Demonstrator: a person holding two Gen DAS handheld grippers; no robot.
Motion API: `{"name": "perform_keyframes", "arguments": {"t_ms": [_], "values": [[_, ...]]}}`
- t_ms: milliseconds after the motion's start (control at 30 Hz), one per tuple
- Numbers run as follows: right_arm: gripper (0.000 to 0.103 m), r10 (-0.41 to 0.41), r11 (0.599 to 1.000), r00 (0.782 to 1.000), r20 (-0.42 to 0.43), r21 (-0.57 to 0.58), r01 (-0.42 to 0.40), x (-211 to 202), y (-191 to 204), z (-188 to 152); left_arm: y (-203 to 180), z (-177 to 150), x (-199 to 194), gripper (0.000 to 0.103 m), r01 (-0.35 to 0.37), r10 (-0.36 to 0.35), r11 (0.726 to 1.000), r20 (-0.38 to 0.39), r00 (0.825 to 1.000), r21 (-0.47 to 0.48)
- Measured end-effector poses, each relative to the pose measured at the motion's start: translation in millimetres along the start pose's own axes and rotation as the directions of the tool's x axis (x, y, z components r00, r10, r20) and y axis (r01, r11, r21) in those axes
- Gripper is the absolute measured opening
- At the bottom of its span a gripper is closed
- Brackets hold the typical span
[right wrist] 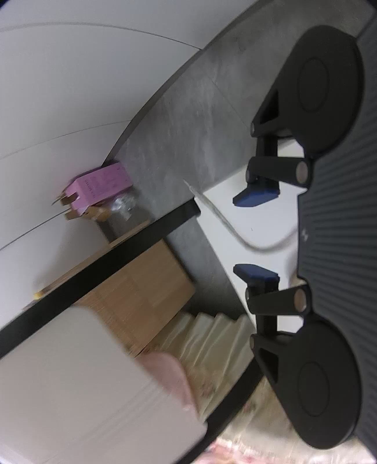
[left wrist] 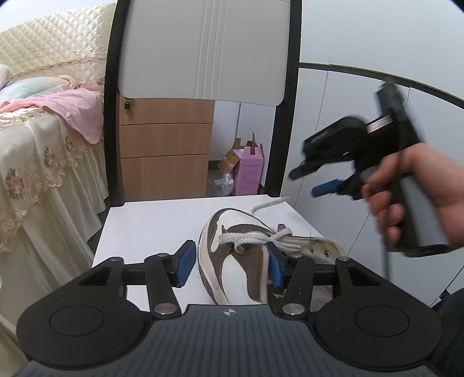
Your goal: Lace up shoes with both hands
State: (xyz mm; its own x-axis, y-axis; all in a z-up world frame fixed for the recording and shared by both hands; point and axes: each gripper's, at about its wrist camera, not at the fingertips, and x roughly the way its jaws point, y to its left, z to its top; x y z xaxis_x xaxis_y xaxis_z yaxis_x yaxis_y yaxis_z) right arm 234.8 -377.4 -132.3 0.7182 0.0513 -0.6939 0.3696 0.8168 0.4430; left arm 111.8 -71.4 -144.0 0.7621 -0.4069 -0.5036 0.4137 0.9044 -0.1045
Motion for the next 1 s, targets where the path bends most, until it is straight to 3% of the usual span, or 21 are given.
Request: {"name": "perform_keyframes", "arguments": {"t_ms": [167,267,500,700,767,800,867,1000], "values": [[0.045,-0.130,0.984,0.990,-0.050,-0.128,0.123,48,10,-12,6,4,5,0.061,0.022,-0.022,1.000,-0.002,1.000,0.012],[0.045,-0.215,0.961,0.976,-0.023,-0.181,0.208,61,21,-14,6,5,7,0.061,0.039,-0.039,0.999,0.000,0.999,0.026],[0.044,-0.328,0.932,0.943,-0.049,-0.178,0.315,89,25,-4,10,5,10,0.061,0.072,-0.071,0.997,-0.010,0.997,0.003],[0.043,-0.375,0.914,0.925,-0.064,-0.195,0.357,104,21,-2,13,5,9,0.062,0.079,-0.079,0.997,-0.012,0.997,-0.014],[0.033,-0.385,0.906,0.921,-0.053,-0.210,0.367,103,22,-2,13,6,9,0.062,0.078,-0.078,0.997,-0.012,0.997,-0.017],[0.017,-0.387,0.904,0.921,-0.046,-0.215,0.370,102,21,-2,14,6,9,0.063,0.077,-0.077,0.997,-0.011,0.997,-0.018],[0.002,-0.375,0.908,0.926,-0.047,-0.218,0.357,101,20,-2,15,6,9,0.065,0.077,-0.077,0.997,-0.009,0.997,-0.021],[0.002,-0.313,0.928,0.949,-0.027,-0.222,0.300,80,22,-2,18,8,7,0.065,0.094,-0.094,0.994,0.003,0.996,-0.048]]}}
